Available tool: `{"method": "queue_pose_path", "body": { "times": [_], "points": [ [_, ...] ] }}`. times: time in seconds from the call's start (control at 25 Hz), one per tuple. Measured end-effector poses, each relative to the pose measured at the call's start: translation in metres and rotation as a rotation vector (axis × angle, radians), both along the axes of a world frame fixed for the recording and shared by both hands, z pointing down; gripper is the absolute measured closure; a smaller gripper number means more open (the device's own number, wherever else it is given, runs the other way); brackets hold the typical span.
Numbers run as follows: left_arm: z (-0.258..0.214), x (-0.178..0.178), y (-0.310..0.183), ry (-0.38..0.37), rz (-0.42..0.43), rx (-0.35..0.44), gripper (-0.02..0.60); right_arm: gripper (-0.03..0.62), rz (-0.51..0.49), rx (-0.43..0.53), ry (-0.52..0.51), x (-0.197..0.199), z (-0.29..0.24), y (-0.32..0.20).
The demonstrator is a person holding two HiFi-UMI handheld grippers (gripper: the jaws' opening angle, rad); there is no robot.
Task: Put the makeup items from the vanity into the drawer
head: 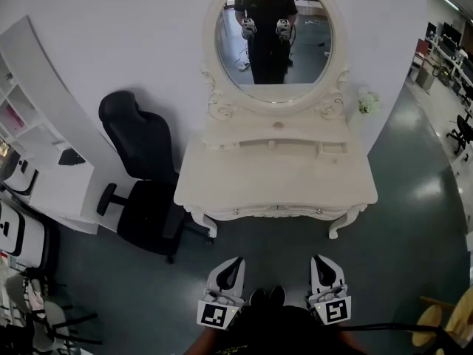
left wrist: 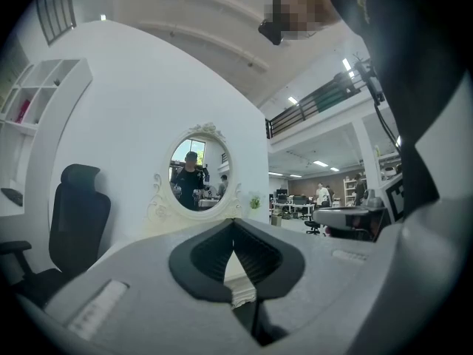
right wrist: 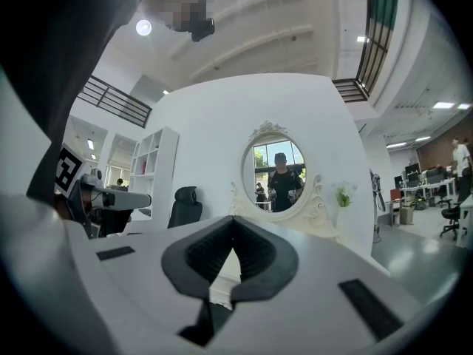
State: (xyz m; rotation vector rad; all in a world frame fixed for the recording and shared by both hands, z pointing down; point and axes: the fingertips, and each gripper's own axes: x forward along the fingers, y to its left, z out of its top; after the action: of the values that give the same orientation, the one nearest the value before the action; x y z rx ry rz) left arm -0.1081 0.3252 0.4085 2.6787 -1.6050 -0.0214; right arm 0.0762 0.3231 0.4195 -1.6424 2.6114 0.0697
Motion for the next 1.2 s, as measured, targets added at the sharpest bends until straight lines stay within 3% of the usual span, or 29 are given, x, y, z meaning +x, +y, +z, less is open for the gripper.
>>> {"method": "queue_pose_path", "body": {
  "times": [0.4,1.04,1.2],
  "points": [
    [-0.002,0.021,-0.012,-0.028,-0.005,-0.007,0.560,0.592,-0.007,0.006,0.004,0.020,0.003,-0.015],
    [-0.003,0.026,-0.010,-0.037,-0.028,-0.005,0.560,0.592,-0.018,0.023,0.011,0.030,0.003,-0.013],
    [-0.009,0.025,-0.016,-0.027,-0.047,0.034,0.560,0.592,-0.019,-0.007,0.009,0.036,0.013,-0.019]
  ]
}}
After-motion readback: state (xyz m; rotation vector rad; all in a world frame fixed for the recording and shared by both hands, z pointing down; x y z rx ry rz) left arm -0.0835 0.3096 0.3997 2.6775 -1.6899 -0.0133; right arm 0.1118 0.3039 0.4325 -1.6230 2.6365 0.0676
